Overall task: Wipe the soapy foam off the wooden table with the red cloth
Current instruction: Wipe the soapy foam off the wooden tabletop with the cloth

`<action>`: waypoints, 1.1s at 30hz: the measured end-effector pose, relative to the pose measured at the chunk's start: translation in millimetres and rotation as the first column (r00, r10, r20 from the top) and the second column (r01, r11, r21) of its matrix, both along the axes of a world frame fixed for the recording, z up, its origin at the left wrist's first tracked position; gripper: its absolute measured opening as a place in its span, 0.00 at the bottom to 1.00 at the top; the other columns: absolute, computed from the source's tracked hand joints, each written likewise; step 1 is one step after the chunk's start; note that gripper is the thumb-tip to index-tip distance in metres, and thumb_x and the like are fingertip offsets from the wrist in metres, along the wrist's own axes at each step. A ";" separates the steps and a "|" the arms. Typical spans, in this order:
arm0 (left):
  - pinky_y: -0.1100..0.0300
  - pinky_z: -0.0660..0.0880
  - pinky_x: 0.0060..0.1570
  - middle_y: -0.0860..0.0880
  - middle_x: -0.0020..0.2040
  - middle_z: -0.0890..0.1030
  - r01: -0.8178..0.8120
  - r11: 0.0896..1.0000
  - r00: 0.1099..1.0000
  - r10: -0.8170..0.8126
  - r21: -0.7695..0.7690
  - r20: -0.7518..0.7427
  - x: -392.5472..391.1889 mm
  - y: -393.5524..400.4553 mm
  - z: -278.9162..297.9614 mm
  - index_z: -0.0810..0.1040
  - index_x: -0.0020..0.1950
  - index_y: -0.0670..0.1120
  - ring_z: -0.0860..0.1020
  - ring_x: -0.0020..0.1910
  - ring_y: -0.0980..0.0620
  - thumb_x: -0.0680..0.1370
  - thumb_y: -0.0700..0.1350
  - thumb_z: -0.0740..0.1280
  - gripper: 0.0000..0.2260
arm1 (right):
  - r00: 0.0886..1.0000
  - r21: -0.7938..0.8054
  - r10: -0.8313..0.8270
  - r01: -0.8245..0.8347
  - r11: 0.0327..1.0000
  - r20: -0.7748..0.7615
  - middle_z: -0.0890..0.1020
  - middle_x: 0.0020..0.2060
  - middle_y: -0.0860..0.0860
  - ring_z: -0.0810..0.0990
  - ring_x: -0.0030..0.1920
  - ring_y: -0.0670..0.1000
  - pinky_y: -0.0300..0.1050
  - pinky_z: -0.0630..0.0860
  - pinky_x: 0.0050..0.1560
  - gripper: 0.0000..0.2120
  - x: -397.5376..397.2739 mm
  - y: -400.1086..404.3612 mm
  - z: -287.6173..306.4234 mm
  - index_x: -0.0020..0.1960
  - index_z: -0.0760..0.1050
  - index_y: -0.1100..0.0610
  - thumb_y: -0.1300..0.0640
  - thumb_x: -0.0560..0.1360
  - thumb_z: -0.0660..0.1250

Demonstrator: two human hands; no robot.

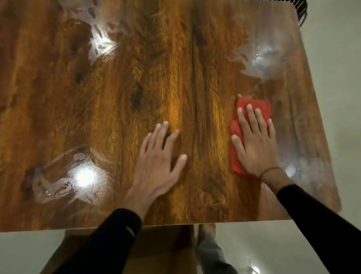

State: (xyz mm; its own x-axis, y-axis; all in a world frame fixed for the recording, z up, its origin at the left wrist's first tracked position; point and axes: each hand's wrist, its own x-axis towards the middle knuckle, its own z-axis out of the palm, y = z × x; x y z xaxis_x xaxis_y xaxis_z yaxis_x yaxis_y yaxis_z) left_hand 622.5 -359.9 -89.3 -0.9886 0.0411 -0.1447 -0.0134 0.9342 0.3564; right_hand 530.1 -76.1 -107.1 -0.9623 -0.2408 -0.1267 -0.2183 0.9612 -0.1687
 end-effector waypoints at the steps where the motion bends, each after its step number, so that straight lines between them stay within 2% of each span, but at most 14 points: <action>1: 0.39 0.49 0.88 0.45 0.91 0.50 0.017 1.000 1.000 -0.018 -0.024 -0.010 -4.8 13.1 -4.0 0.58 0.89 0.52 0.47 0.90 0.47 0.87 0.66 0.51 0.33 | 1.000 0.003 -0.025 0.025 1.000 0.004 0.47 0.92 0.52 0.45 0.91 0.57 0.69 0.47 0.89 0.37 -13.3 -7.8 0.5 0.92 0.46 0.49 0.37 0.88 0.47; 5: 0.43 0.48 0.88 0.45 0.91 0.53 0.007 0.995 0.995 -0.017 -0.104 -0.097 -8.7 23.4 -19.7 0.59 0.89 0.53 0.52 0.90 0.46 0.86 0.67 0.54 0.34 | 0.997 0.035 0.072 -0.070 0.997 -0.039 0.47 0.92 0.55 0.45 0.91 0.58 0.68 0.45 0.89 0.37 -26.1 -42.2 0.9 0.92 0.46 0.52 0.39 0.88 0.48; 9: 0.42 0.50 0.88 0.45 0.91 0.54 0.006 0.991 0.992 -0.023 -0.132 -0.124 -8.5 26.2 -18.2 0.59 0.89 0.53 0.53 0.90 0.45 0.86 0.66 0.56 0.34 | 0.962 -0.027 0.267 -0.269 0.963 -0.056 0.46 0.92 0.54 0.44 0.91 0.58 0.68 0.47 0.89 0.37 21.7 -47.2 4.1 0.92 0.46 0.51 0.39 0.89 0.52; 11: 0.41 0.52 0.87 0.45 0.91 0.54 -0.003 0.990 0.993 -0.014 -0.138 -0.119 -8.9 28.4 -15.2 0.60 0.89 0.53 0.53 0.90 0.45 0.86 0.66 0.55 0.34 | 0.951 -0.067 0.306 -0.309 0.949 -0.045 0.46 0.92 0.53 0.44 0.91 0.57 0.69 0.47 0.89 0.37 56.3 -30.2 3.9 0.93 0.46 0.50 0.38 0.89 0.52; 16: 0.41 0.51 0.87 0.45 0.91 0.54 -0.002 0.992 0.994 -0.012 -0.128 -0.108 -9.9 28.1 -16.4 0.60 0.89 0.52 0.53 0.90 0.44 0.86 0.66 0.55 0.34 | 0.981 -0.032 0.192 -0.193 0.981 -0.024 0.45 0.92 0.50 0.44 0.92 0.55 0.68 0.47 0.89 0.37 87.6 58.8 -1.0 0.92 0.46 0.48 0.39 0.88 0.53; 20: 0.41 0.51 0.87 0.45 0.91 0.54 -0.001 0.992 0.992 -0.015 -0.126 -0.122 -11.0 28.3 -16.6 0.61 0.89 0.51 0.54 0.90 0.44 0.86 0.65 0.56 0.33 | 0.999 -0.006 0.052 -0.052 0.999 -0.011 0.46 0.92 0.50 0.44 0.92 0.55 0.69 0.47 0.89 0.36 41.1 106.4 0.8 0.92 0.47 0.49 0.40 0.88 0.51; 24: 0.40 0.52 0.87 0.45 0.90 0.56 -0.012 0.994 0.993 -0.001 -0.113 -0.115 -11.7 31.8 -13.0 0.63 0.88 0.50 0.55 0.89 0.43 0.85 0.64 0.58 0.33 | 0.999 0.024 -0.025 0.025 0.999 -0.020 0.49 0.92 0.55 0.47 0.91 0.58 0.69 0.47 0.89 0.36 -26.3 90.5 0.9 0.92 0.47 0.51 0.39 0.89 0.49; 28: 0.39 0.52 0.87 0.44 0.90 0.58 -0.021 0.995 0.995 0.012 -0.094 -0.097 -12.9 38.2 -3.6 0.65 0.87 0.49 0.56 0.89 0.42 0.85 0.63 0.58 0.34 | 0.995 0.031 0.084 -0.083 0.996 -0.046 0.48 0.92 0.56 0.46 0.91 0.59 0.70 0.47 0.89 0.37 -32.1 44.3 4.0 0.92 0.47 0.53 0.39 0.88 0.50; 33: 0.38 0.50 0.86 0.42 0.90 0.57 -0.009 0.995 0.998 0.002 -0.104 -0.069 -15.3 45.9 3.9 0.64 0.88 0.48 0.56 0.89 0.39 0.84 0.63 0.56 0.35 | 0.957 -0.080 0.289 -0.290 0.954 -0.018 0.47 0.92 0.54 0.44 0.91 0.58 0.70 0.47 0.88 0.37 50.6 55.1 3.4 0.92 0.47 0.51 0.39 0.89 0.53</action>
State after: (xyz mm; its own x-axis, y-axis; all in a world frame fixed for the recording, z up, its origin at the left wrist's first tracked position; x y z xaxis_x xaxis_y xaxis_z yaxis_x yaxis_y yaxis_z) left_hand 607.3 -314.0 -85.4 -0.9966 0.0242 -0.0791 0.0030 0.9663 0.2574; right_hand 580.6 -21.0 -103.7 -0.8504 -0.5186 -0.0892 -0.4867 0.8396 -0.2414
